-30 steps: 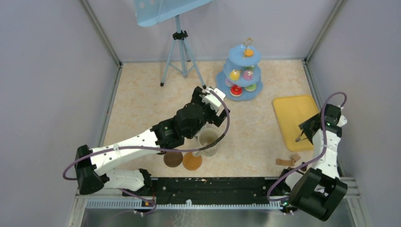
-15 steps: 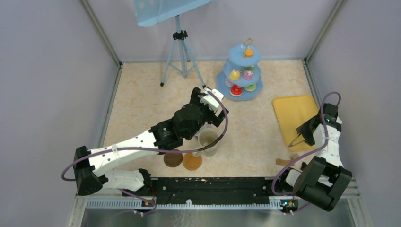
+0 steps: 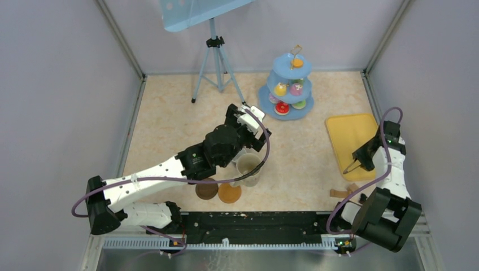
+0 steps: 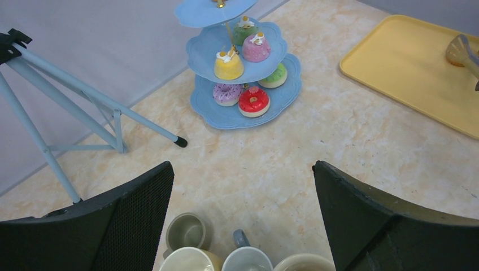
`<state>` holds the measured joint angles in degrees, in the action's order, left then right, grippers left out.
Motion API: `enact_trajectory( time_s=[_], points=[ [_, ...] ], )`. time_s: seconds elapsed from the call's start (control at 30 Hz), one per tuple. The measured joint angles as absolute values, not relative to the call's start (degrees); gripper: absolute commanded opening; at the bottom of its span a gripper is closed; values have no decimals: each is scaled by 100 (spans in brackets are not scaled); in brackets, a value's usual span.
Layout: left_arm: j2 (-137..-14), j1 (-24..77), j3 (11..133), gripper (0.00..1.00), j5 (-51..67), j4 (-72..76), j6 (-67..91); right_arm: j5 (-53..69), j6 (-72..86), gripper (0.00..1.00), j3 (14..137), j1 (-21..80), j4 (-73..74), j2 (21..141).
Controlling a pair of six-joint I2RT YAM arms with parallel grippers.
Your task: Serve the afternoon tea
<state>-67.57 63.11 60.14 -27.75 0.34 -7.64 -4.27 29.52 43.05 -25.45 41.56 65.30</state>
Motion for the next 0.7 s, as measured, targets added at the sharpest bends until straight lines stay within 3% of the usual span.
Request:
enact_trajectory(
  time_s=[0.4, 0.7],
  points=[
    [-6635, 6311, 5955, 99, -2875, 47, -856, 99, 2571, 14, 4327, -2488, 3879, 5763],
    [-6316, 6311, 5710, 99, -3221, 336, -939, 1791, 2187, 8, 4331, -2331, 3133, 5221]
  ],
)
